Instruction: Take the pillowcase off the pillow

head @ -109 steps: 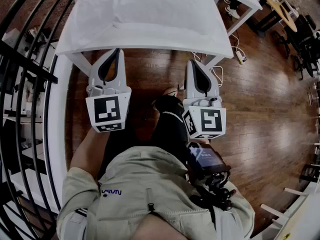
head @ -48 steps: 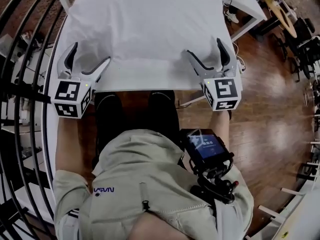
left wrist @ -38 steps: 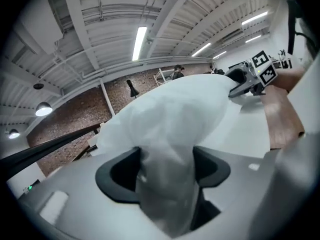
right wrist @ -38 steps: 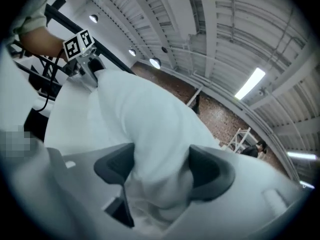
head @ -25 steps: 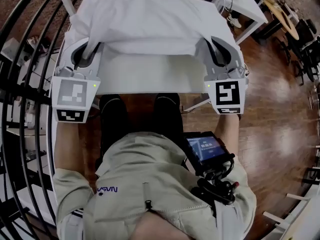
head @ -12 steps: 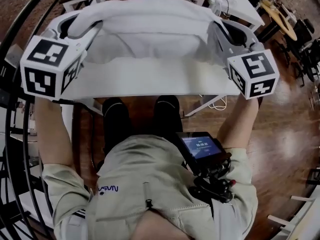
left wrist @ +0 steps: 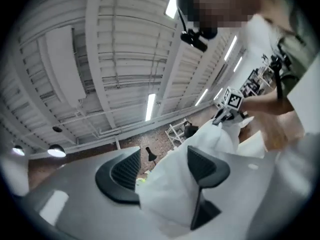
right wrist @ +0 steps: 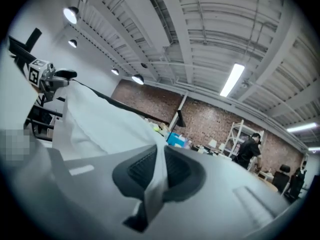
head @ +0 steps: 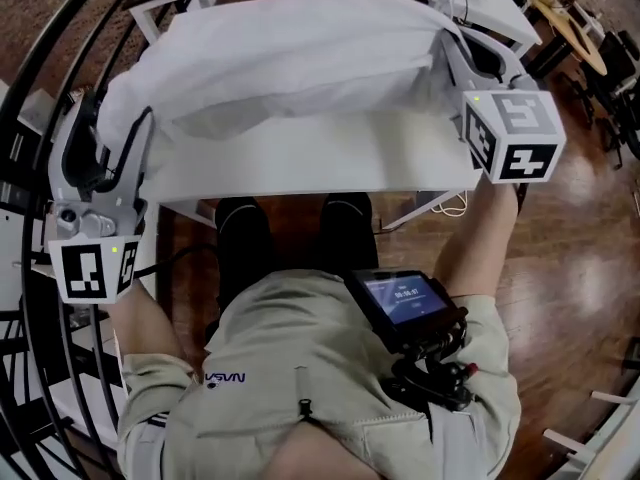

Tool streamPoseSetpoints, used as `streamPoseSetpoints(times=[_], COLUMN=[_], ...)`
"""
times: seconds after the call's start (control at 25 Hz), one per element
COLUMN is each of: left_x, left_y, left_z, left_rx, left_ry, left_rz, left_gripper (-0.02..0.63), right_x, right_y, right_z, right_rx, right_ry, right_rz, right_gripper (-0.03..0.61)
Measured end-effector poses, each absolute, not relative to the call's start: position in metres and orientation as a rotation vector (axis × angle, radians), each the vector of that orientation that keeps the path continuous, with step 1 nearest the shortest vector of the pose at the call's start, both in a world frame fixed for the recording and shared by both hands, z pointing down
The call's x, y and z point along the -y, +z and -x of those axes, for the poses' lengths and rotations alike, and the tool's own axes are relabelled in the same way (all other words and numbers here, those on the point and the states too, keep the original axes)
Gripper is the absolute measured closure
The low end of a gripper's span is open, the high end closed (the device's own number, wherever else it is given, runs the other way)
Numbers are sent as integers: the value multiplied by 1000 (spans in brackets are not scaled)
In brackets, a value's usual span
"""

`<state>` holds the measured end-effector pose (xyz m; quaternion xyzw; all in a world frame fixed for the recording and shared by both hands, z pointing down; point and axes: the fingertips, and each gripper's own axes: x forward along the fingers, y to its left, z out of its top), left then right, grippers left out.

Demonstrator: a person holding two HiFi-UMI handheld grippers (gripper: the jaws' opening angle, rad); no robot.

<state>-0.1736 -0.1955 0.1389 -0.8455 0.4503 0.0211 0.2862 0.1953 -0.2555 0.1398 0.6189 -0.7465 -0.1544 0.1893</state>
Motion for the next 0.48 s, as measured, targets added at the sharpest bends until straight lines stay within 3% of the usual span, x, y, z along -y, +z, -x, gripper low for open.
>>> streamPoseSetpoints(times=[0.12, 0.16, 0.24, 0.36, 0.48], left_x=[187, 189, 199, 226, 256], left_y=[190, 206, 230, 244, 221], left_z=[201, 197, 180, 152, 136], left_rx=[-1079, -1046, -992, -990, -1099], left_ry=[33, -24, -141, -222, -110], left_rz=[2412, 2443, 2453, 2398, 2321], left_gripper=[207, 139, 69, 32, 46], right_x=[256, 257, 257, 258, 260], right_y=[141, 141, 142, 144, 146], right_z=[-191, -191, -192, -193, -193], right_rx=[2100, 2101, 2103, 2104, 2095], right_ry=[-452, -453, -446, -440, -476], right_rz=[-1732, -1730, -1736, -1735, -1728], right_gripper=[561, 561, 561, 560, 557])
